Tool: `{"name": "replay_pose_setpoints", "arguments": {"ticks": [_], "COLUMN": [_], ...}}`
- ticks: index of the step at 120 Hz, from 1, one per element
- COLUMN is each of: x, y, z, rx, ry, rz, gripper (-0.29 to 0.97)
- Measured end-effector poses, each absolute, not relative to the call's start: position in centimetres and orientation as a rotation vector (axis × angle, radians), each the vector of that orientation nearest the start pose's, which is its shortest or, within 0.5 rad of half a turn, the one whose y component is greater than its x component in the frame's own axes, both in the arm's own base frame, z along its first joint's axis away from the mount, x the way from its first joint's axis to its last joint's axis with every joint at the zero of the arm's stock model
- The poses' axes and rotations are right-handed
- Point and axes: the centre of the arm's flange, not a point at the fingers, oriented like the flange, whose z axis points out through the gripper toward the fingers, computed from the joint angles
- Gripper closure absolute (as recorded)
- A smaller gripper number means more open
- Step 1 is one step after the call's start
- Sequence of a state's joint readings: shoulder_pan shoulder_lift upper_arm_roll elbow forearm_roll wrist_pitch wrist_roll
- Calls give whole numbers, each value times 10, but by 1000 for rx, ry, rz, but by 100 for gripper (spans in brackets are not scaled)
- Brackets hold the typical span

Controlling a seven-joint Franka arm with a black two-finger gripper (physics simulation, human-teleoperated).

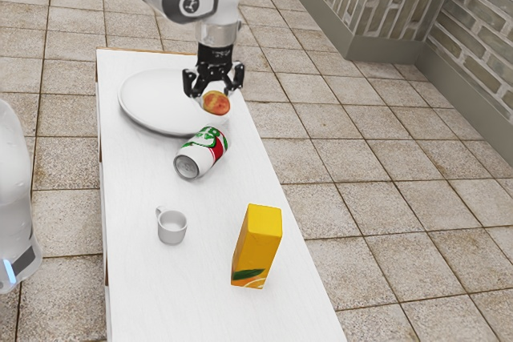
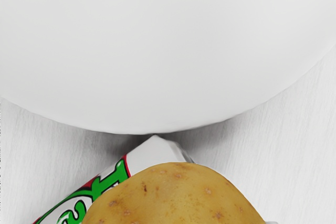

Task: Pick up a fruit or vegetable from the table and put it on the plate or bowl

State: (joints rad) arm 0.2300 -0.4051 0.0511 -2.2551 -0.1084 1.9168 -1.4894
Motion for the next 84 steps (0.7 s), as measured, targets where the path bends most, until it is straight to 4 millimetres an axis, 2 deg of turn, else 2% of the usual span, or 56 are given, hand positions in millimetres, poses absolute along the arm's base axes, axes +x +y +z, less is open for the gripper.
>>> {"name": "replay_pose_setpoints", "arguments": {"ticks": [17, 33, 54, 74, 84], "x": [414, 410, 397, 394, 397], "y": [144, 159, 198, 212, 216], "z": [527, 528, 530, 529, 528], "rx": [1822, 1802, 1726, 1712, 1719], "ry": [2392, 2411, 2462, 2482, 2484], "rz": [-25, -19, -12, -14, -13], "gripper": [38, 38, 38, 38, 26]}}
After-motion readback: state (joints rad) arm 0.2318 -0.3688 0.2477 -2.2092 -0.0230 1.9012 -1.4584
